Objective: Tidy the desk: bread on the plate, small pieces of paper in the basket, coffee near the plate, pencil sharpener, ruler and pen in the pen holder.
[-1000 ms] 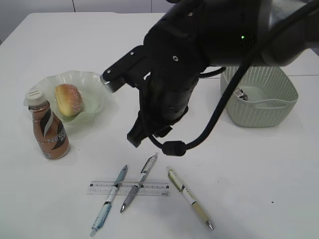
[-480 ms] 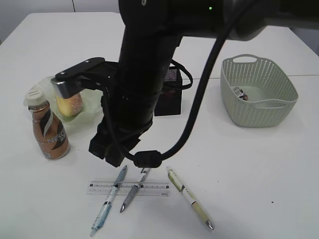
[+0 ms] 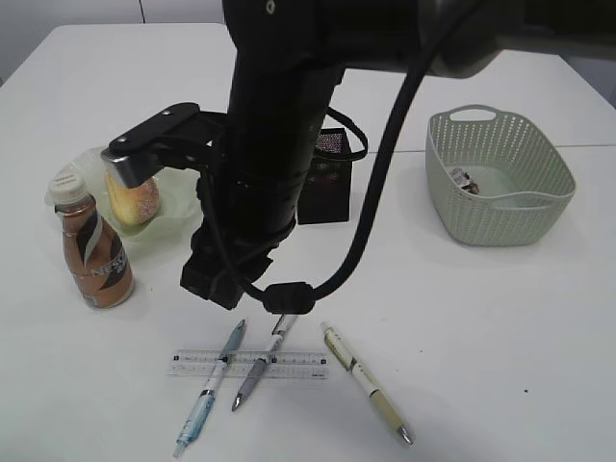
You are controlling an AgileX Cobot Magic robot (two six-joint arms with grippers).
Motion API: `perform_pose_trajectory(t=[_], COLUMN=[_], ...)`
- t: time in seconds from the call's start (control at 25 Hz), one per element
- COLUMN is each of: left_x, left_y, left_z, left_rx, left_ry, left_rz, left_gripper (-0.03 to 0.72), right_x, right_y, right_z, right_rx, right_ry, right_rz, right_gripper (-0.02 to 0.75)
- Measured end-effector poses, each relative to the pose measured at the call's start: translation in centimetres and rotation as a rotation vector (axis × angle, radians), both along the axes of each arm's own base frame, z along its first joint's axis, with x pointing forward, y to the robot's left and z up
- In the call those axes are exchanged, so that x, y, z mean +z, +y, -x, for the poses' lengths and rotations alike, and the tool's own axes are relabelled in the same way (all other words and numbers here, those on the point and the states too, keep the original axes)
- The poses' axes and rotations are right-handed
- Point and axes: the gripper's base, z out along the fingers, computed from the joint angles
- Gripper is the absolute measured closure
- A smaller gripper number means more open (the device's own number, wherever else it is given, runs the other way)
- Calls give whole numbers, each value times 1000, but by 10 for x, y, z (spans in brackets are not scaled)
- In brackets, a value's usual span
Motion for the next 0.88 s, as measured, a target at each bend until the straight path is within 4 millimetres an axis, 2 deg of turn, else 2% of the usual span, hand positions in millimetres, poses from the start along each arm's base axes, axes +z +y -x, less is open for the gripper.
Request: perform_pose_trajectory(t=[0.08,0.24,0.4,0.6,0.88], left_x=[0,0,0,0,0], left_y=[0,0,0,0,0], left_z=[0,0,0,0,0], left_rx=[-2,-6,-6,-6,-6], left_ry=[-1,-1,-1,-1,-1], left_rz=[-2,-4,-4,-4,-4], left_gripper=[381,381,381,381,381], right_x=[-3,-31,-59,-81,-95], right_y=[2,7,12,15,18], right_z=[-1,-7,-12,-15,-19], right_rx=[30,70,88,90,112], right_ry=[-3,30,65,88,76], right_rz=[-2,31,65,87,83], right_gripper=[422,336,321,321,321])
